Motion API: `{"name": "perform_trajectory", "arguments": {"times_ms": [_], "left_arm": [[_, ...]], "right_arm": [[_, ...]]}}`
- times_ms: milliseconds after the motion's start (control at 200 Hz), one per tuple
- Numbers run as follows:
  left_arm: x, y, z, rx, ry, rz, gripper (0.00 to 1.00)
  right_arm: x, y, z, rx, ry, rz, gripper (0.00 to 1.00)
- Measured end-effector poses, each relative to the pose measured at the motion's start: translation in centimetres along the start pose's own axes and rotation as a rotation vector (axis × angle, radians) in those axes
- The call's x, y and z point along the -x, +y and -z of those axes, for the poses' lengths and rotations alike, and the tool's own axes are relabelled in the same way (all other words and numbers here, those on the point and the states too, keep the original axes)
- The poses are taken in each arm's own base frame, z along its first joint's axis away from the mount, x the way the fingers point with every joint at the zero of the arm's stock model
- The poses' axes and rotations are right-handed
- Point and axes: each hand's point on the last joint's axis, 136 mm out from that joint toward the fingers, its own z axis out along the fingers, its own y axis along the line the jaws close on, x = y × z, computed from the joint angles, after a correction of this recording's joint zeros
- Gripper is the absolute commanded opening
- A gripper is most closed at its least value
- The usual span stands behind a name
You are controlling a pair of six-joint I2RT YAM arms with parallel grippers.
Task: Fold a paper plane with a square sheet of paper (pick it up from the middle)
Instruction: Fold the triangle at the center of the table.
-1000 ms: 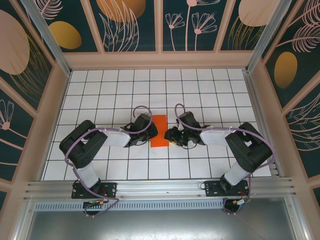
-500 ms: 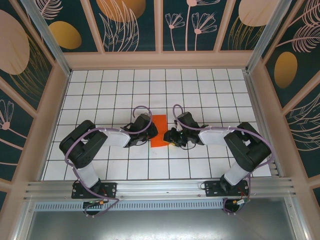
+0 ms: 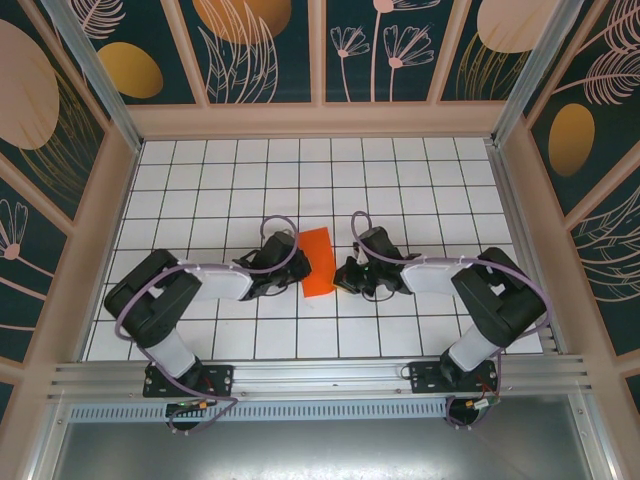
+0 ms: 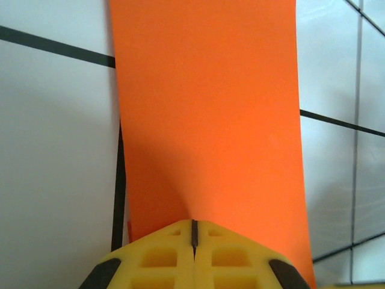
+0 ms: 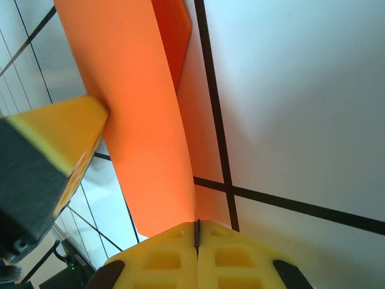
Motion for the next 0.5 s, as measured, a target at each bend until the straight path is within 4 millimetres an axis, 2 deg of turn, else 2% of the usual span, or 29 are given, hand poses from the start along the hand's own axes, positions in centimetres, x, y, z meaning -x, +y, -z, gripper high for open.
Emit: {"name": "perform_trajectory", "arguments": {"times_ms": [105,210,395,500], "left_arm": [[1.2,-2.1,1.4,-0.066,-0.031,-0.040,0.10],[1.9,-2.8,1.4,-0.084,-0.043,-0.061,0.09],[1.2,-1.7,-0.4,-0.039,-0.009,-0.075,0.04],[0.6,-0.6,-1.1,-0.002,0.018,-0.076,0.03]], "right_arm": [[-0.1,-0.1,0.4,-0.007,0.005,0.009,0.00],[-0.6,-0.3,0.8,-0.015,0.019,0.015,0.00],[-1.5,-0.9,1.3,-0.026,0.043,0.016,0.00],[-1.6,-0.9,1.3,-0.023,0.046,0.016,0.06]]}}
